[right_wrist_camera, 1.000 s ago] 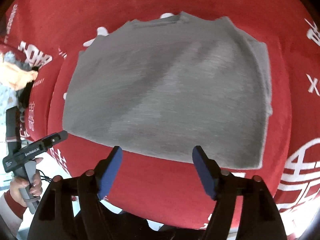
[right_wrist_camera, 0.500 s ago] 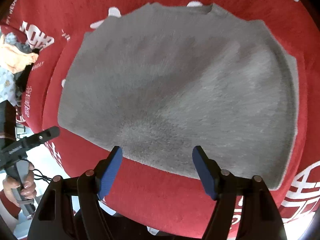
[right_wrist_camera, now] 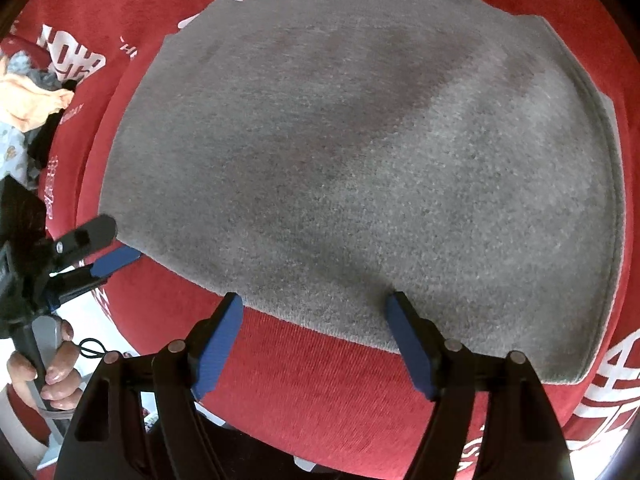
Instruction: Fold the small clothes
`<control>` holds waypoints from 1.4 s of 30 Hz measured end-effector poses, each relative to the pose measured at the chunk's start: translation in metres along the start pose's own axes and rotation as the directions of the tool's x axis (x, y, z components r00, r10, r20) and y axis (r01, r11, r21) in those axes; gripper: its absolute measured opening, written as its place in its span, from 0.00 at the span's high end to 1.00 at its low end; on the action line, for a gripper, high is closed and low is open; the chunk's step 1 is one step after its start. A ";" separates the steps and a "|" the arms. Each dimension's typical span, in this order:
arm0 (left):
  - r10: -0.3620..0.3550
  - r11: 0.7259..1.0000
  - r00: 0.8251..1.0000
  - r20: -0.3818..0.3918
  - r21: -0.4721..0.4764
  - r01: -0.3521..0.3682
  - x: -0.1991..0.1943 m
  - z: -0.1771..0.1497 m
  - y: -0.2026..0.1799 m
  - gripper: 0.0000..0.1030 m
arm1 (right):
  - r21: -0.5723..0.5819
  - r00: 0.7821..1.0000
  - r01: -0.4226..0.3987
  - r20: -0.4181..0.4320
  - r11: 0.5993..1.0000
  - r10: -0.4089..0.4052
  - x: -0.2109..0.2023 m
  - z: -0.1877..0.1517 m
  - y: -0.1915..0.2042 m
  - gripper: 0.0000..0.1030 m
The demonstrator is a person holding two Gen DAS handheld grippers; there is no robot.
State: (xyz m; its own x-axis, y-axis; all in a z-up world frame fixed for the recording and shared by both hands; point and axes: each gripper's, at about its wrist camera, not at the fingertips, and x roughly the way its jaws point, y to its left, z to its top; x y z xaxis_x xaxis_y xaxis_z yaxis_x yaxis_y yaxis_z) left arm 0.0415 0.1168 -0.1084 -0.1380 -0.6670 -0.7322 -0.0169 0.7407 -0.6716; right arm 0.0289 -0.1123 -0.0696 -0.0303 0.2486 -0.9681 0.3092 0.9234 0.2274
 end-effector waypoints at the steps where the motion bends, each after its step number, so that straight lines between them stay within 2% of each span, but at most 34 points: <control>1: -0.012 1.000 1.000 0.010 -0.009 0.012 0.001 0.001 0.000 0.14 | -0.001 1.000 -0.002 0.002 1.000 0.002 0.000 0.000 0.000 0.25; 7: -0.057 0.997 0.994 0.088 -0.056 0.062 0.012 0.004 -0.010 0.14 | 0.009 1.000 -0.024 0.006 1.000 0.024 0.000 0.000 -0.003 0.22; 9: -0.117 0.990 0.988 0.105 -0.063 0.124 0.009 0.005 -0.020 0.15 | 0.005 1.000 -0.026 0.006 1.000 0.026 0.000 0.001 -0.003 0.22; 10: -0.163 0.985 0.978 0.133 -0.030 0.168 0.003 0.005 -0.033 0.15 | 0.003 1.000 -0.027 0.006 1.000 0.027 -0.001 0.001 -0.002 0.22; 11: -0.180 0.983 0.972 0.148 0.005 0.181 0.000 0.006 -0.042 0.15 | 0.001 1.000 -0.029 0.006 1.000 0.029 -0.001 0.001 -0.003 0.22; 13: -0.158 0.986 0.973 0.170 0.084 0.145 -0.001 0.010 -0.062 0.14 | -0.002 0.999 -0.035 0.008 0.999 0.035 -0.001 0.001 -0.004 0.22; 16: -0.037 0.996 0.987 0.157 0.087 0.024 0.015 0.018 -0.059 0.16 | 0.002 0.999 -0.041 0.005 0.999 0.041 -0.003 0.002 -0.005 0.22; 18: 0.034 0.998 0.989 0.145 0.048 -0.041 0.023 0.022 -0.047 0.28 | 0.001 0.999 -0.046 0.006 0.999 0.046 -0.008 0.003 -0.005 0.22; 19: 0.062 0.998 0.988 0.141 0.016 -0.065 0.024 0.023 -0.040 0.30 | -0.001 0.999 -0.048 0.010 0.999 0.048 -0.011 0.004 -0.004 0.22; 21: 0.054 0.998 0.986 0.157 -0.029 -0.050 0.020 0.023 -0.029 0.46 | -0.009 0.998 -0.052 0.034 0.999 0.052 -0.024 0.009 -0.006 0.22; 22: 0.059 0.998 0.984 0.165 -0.045 -0.053 0.018 0.023 -0.026 0.49 | -0.012 0.997 -0.055 0.044 0.998 0.056 -0.030 0.012 -0.007 0.22; 23: 0.073 0.997 0.983 0.171 -0.042 -0.067 0.017 0.024 -0.027 0.57 | -0.015 0.997 -0.058 0.056 0.998 0.059 -0.036 0.016 -0.007 0.22; 24: 0.089 0.996 0.980 0.177 -0.031 -0.085 0.017 0.024 -0.028 0.71 | -0.018 0.996 -0.058 0.074 0.998 0.059 -0.045 0.024 -0.008 0.22; 26: 0.167 0.984 0.967 0.195 0.022 -0.174 0.016 0.024 -0.037 0.80 | -0.027 0.994 -0.059 0.096 0.998 0.061 -0.057 0.038 -0.008 0.22; 27: 0.221 0.969 0.952 0.213 0.067 -0.240 0.015 0.023 -0.045 0.82 | -0.038 0.992 -0.059 0.109 0.998 0.063 -0.064 0.049 -0.007 0.22; 28: 0.269 0.941 0.932 0.242 0.140 -0.308 0.015 0.019 -0.056 0.85 | -0.051 0.991 -0.056 0.118 0.997 0.061 -0.070 0.060 -0.004 0.22; 30: 0.351 0.846 0.883 0.313 0.297 -0.442 0.019 0.007 -0.079 0.85 | -0.095 0.989 -0.055 0.128 0.994 0.067 -0.081 0.087 0.008 0.22; 31: 0.384 0.774 0.851 0.358 0.378 -0.508 0.023 -0.001 -0.091 0.85 | -0.118 0.990 -0.054 0.123 0.992 0.069 -0.085 0.099 0.013 0.22; 34: 0.420 0.579 0.786 0.453 0.532 -0.617 0.031 -0.025 -0.107 0.85 | -0.195 0.994 -0.090 0.044 0.977 0.100 -0.085 0.143 0.042 0.22; 35: 0.422 0.533 0.774 0.471 0.562 -0.632 0.033 -0.030 -0.108 0.85 | -0.222 0.993 -0.117 -0.011 0.968 0.117 -0.079 0.160 0.057 0.22; 37: 0.421 0.470 0.760 0.496 0.598 -0.650 0.036 -0.036 -0.109 0.85 | -0.265 0.986 -0.150 -0.105 0.953 0.126 -0.066 0.183 0.082 0.22; 38: 0.419 0.425 0.751 0.510 0.621 -0.659 0.038 -0.040 -0.108 0.85 | -0.288 0.983 -0.150 -0.144 0.946 0.112 -0.059 0.190 0.096 0.22; 39: 0.417 0.396 0.746 0.519 0.635 -0.663 0.040 -0.043 -0.108 0.85 | -0.322 0.979 -0.128 -0.192 0.938 0.067 -0.047 0.202 0.115 0.22; 40: 0.413 0.356 0.741 0.529 0.655 -0.666 0.042 -0.047 -0.108 0.85 | -0.339 0.974 -0.112 -0.223 0.934 0.035 -0.038 0.206 0.128 0.22; 42: 0.406 0.302 0.736 0.542 0.681 -0.667 0.044 -0.054 -0.108 0.85 | -0.351 0.950 -0.103 -0.312 0.931 -0.013 -0.011 0.216 0.156 0.22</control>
State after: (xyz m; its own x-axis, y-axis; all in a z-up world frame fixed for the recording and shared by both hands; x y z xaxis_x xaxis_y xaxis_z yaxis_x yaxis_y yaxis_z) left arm -0.0165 0.0119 -0.0617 0.4279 -0.2340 -0.8730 0.7610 0.6145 0.2082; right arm 0.2824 -0.0340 -0.0462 -0.3294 0.3158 -0.8898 -0.0428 0.9364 0.3482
